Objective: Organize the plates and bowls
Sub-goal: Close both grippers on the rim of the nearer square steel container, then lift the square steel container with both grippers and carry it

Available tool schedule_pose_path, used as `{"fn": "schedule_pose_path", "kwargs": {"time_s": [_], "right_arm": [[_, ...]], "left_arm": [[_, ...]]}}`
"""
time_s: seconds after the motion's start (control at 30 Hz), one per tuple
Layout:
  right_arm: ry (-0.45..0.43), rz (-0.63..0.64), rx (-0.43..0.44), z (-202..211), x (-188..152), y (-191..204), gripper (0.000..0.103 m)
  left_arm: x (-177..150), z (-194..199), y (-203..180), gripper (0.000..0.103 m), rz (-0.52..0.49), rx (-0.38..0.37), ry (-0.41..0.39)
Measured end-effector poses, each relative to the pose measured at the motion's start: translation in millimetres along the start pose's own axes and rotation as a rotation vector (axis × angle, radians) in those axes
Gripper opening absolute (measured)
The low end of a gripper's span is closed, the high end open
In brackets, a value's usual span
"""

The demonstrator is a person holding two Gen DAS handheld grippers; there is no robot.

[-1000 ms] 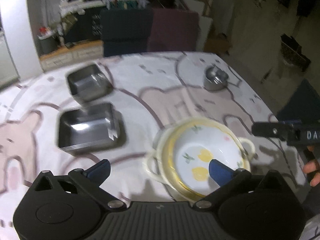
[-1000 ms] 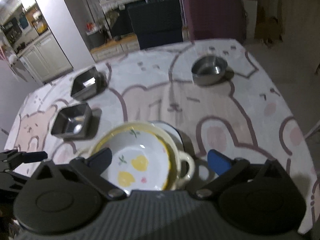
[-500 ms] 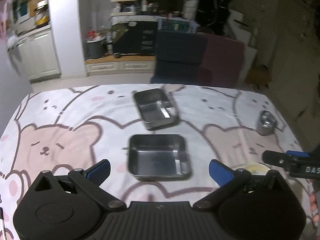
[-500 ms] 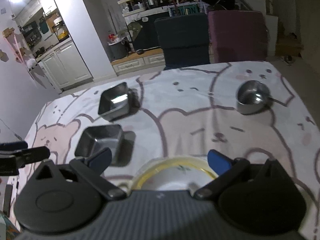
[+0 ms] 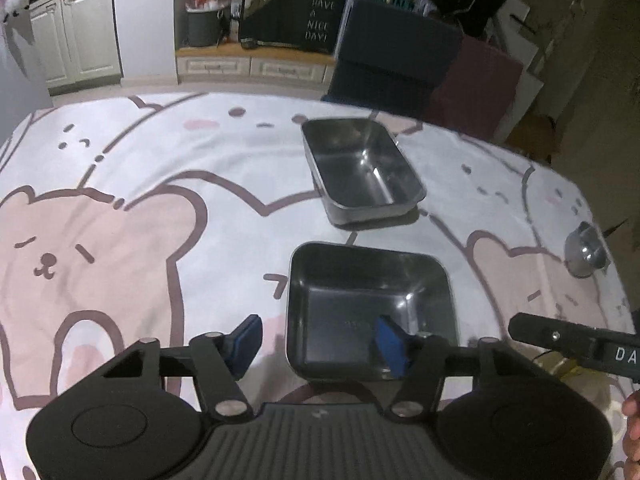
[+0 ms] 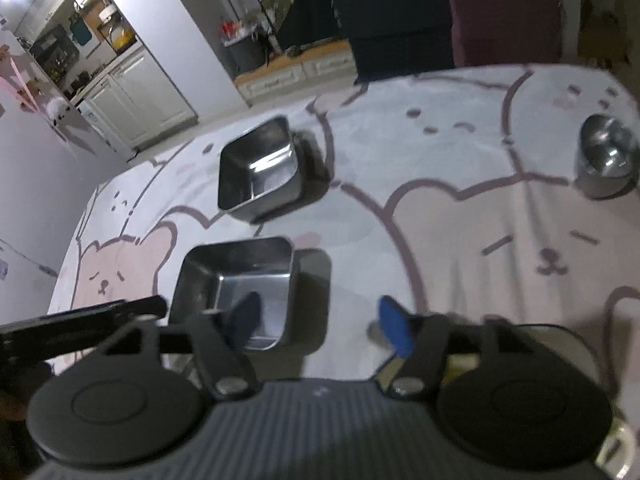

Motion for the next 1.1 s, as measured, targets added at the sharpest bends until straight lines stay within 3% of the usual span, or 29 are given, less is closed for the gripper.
{"fn": "schedule_pose_path", "kwargs": {"time_s": [0.13, 0.23, 0.4, 0.5, 0.57, 0.83, 1.1], "right_arm": [[0.026, -0.009, 0.018, -23, -1, 7, 0.044], [0.065, -0.004, 0.028, -38, -7, 12, 0.032], [0.103, -0.006, 0.025, -58, -13, 19, 0.025], [0.117, 0.002, 0.029, -63, -16, 22, 0.012], [0.133, 0.027, 0.017, -68, -19, 24, 0.005], [0.113, 0.080, 0.003, -54, -16, 34, 0.005], [0.109, 0.131, 0.043, -22, -30, 67, 0.006]], "left_arm": [[-3, -19, 4, 0.055, -0.011, 0.022, 0.036], [-5, -28, 10, 0.045, -0.009, 0.033, 0.054], [-10, -37, 17, 0.021, -0.002, 0.038, 0.077], [-12, -40, 15, 0.007, -0.005, 0.022, 0.090], [-12, -39, 14, 0.007, -0.016, 0.021, 0.088], [-3, -7, 12, 0.007, -0.018, -0.004, 0.021], [-14, 47, 36, 0.007, -0.014, 0.021, -0.014]]}}
Point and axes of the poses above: each gripper's, at about its wrist camera, not at the fingertips, and z roughly against the way its jaws point, y to its left, x to its top, the point moved 8 cm from there along -z, roughly the way its jaws point, and after that the axes turned 13 degrees about -y, right-handed, at the moved point
